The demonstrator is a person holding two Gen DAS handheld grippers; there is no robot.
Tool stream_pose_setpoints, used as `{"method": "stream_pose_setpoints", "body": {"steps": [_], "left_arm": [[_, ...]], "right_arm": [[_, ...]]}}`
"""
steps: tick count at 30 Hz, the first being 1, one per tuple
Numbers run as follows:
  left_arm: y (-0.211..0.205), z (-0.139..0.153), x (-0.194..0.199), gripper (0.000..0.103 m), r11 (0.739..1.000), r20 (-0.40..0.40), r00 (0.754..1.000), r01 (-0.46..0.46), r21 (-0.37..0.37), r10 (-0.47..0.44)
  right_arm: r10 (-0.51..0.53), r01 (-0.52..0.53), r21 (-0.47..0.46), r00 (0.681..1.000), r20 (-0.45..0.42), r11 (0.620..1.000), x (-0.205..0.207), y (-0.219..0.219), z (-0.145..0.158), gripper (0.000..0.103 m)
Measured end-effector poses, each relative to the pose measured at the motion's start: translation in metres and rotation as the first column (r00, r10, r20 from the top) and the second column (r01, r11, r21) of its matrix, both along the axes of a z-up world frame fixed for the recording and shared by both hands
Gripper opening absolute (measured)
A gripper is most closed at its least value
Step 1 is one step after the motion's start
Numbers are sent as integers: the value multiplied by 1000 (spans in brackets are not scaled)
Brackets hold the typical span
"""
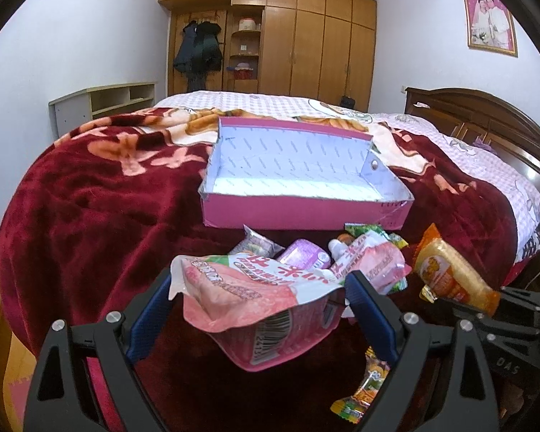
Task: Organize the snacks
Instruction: 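Lift the pink pouch and biscuit bar and carry both over the pink box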
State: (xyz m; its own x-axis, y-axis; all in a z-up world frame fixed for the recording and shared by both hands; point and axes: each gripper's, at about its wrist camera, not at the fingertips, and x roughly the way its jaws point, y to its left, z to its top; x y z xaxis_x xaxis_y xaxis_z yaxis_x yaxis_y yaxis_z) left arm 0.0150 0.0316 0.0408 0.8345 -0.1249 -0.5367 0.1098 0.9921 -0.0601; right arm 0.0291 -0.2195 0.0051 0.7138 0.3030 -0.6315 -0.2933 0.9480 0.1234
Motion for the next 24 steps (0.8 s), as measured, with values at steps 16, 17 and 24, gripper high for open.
{"method": "stream_pose_setpoints", "body": {"steps": [16, 17, 24], "left_arm": [[3, 34, 30, 95, 1000, 46, 999, 21, -1, -21], [3, 36, 33, 95, 1000, 47, 999, 23, -1, -23], [-2, 52, 58, 95, 999, 63, 997, 37, 17, -38]], "right_arm": [[29, -25, -36, 994, 101, 999, 16, 4, 45, 23], [32, -29, -38, 994, 104, 999, 17, 5, 47, 23], [57, -52, -55, 993, 99, 997, 40, 10, 58, 23]]}}
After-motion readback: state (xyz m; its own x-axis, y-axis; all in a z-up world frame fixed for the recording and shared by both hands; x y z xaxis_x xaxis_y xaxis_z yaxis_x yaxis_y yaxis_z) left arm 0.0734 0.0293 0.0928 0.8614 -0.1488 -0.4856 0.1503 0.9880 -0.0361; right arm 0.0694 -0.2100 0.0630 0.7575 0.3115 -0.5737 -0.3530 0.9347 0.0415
